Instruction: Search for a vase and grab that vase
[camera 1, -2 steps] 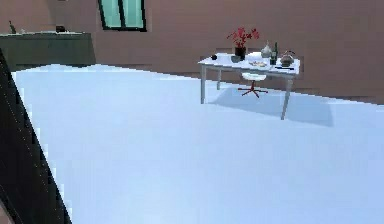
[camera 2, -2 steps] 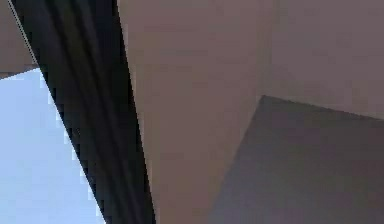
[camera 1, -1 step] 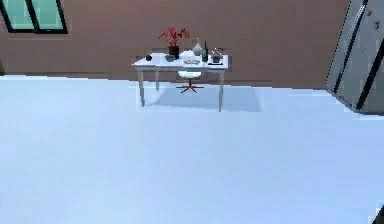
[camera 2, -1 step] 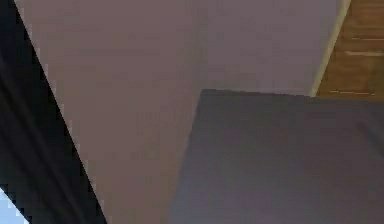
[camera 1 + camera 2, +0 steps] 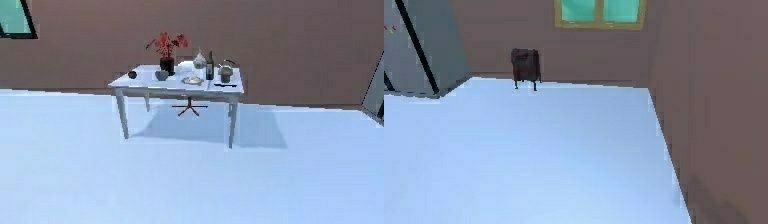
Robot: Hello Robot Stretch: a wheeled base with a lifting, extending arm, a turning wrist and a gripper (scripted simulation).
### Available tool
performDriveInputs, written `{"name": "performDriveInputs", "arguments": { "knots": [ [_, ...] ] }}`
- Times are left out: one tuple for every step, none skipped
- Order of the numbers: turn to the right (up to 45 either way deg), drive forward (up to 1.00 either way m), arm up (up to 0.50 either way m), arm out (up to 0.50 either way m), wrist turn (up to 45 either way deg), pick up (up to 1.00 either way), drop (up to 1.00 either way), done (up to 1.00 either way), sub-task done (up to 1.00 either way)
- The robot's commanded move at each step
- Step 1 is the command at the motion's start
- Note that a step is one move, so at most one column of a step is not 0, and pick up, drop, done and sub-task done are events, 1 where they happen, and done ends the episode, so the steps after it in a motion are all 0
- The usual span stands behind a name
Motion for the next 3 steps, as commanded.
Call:
{"name": "performDriveInputs", "arguments": {
  "knots": [
    [3.0,0.0,0.0,0.0,0.0,0.0,0.0,0.0,0.0],
    [0.0,1.0,0.0,0.0,0.0,0.0,0.0,0.0,0.0],
    [0.0,0.65,0.0,0.0,0.0,0.0,0.0,0.0,0.0]
  ]
}}
